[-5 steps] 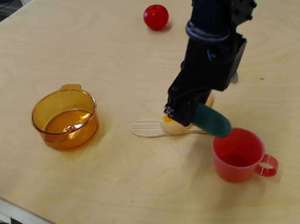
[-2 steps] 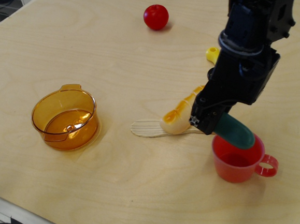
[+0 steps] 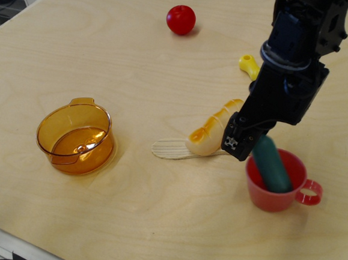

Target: Put cucumber in cup

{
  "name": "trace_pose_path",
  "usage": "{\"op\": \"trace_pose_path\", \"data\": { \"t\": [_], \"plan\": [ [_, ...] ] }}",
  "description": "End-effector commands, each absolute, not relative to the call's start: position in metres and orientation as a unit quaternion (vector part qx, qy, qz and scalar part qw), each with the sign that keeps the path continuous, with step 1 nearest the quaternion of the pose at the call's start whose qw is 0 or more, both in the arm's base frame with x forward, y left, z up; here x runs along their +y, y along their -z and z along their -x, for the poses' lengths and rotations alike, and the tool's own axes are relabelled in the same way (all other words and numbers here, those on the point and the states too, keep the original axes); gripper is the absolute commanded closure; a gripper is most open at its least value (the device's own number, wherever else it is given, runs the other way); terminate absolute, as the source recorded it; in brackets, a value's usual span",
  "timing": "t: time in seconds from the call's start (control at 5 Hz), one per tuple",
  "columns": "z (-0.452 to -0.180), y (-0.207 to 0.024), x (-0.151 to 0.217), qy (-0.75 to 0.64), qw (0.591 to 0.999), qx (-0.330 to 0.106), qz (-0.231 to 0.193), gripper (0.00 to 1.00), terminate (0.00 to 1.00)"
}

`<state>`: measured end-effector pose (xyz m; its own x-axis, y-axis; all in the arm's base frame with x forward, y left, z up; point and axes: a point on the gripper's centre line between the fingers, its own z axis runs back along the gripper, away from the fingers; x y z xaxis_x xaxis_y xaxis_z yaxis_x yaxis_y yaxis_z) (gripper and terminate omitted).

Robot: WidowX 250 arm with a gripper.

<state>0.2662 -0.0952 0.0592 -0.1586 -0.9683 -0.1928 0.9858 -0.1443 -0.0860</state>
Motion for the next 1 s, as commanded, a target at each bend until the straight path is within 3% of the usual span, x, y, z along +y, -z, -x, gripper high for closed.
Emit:
{"op": "trace_pose_path", "data": {
  "t": [0.0,0.4,0.6,0.8],
  "plan": [
    [-0.274,-0.078,-0.099,0.746,0.659,0.07,-0.066,0.0,0.0],
    [-0.277,-0.099,-0.081,0.681,0.731,0.028,-0.03,0.0,0.0],
    [-0.277,-0.099,-0.081,0.681,0.731,0.028,-0.03,0.0,0.0],
    [-0.277,-0.099,-0.081,0.681,0.731,0.028,-0.03,0.0,1.0]
  ]
}}
